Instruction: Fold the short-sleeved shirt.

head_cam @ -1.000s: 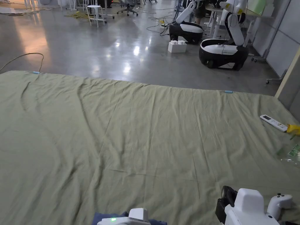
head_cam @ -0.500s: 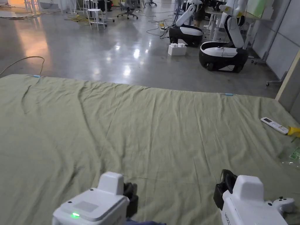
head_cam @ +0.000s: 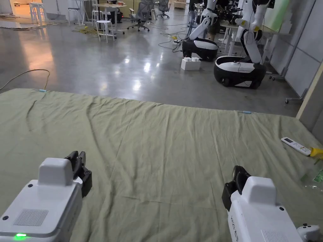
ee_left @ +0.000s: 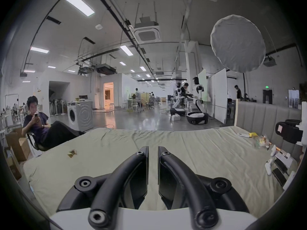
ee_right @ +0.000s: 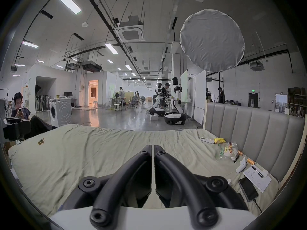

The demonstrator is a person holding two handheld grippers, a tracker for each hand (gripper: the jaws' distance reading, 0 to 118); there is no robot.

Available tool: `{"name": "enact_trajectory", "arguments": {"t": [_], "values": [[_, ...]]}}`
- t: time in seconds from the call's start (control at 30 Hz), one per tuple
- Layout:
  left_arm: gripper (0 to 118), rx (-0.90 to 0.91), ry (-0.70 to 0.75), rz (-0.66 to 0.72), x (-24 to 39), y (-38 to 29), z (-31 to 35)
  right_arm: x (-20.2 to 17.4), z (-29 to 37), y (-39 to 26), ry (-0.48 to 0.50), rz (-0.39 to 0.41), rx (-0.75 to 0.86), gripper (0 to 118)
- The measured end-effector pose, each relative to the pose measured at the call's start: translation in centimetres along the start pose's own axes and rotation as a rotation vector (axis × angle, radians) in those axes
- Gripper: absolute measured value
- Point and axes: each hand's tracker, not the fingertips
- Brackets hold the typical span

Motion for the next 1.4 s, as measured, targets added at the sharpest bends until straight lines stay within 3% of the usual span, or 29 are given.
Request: {"name": "enact_trajectory", "arguments": {"t": [0.3,0.43,0.73,0.83,1.0,1.07,1.1,1.13,1.17,1.4], "values": [[11,-0.047,0.066,0.023,-3.0,-0.8,-0.3,0.2,0.0,0.1,-0.009,0.026,-0.008,3],[11,-0.104,0.061,0.029,-4.7,-1.9,-0.2,-0.1,1.6,-2.1,0.020,-0.012,-0.137,3],[11,-0.341,-0.012,0.090,-6.1,-8.4,1.7,-8.9,6.2,-12.2,0.294,0.046,-0.419,3],[11,-0.427,-0.054,0.119,-6.1,-10.6,2.7,-11.0,6.2,-14.4,0.305,0.110,-0.452,3],[13,-0.569,-0.144,0.256,-6.3,-14.1,4.2,-11.4,5.0,-17.5,0.234,0.133,-0.482,3],[29,-0.630,-0.198,0.349,-6.5,-15.2,4.2,-11.1,4.3,-18.8,0.209,0.131,-0.513,3],[53,-0.653,-0.214,0.405,-6.5,-15.7,4.1,-10.7,4.2,-19.5,0.202,0.125,-0.511,3],[68,-0.675,-0.239,0.454,-6.6,-15.9,4.0,-10.6,4.1,-19.9,0.191,0.124,-0.510,3],[75,-0.691,-0.271,0.487,-6.6,-16.2,3.8,-10.6,3.9,-20.2,0.184,0.130,-0.508,3],[81,-0.803,-0.545,0.671,-5.5,-17.6,-0.1,-10.4,3.5,-20.6,0.182,0.114,-0.509,3]]}}
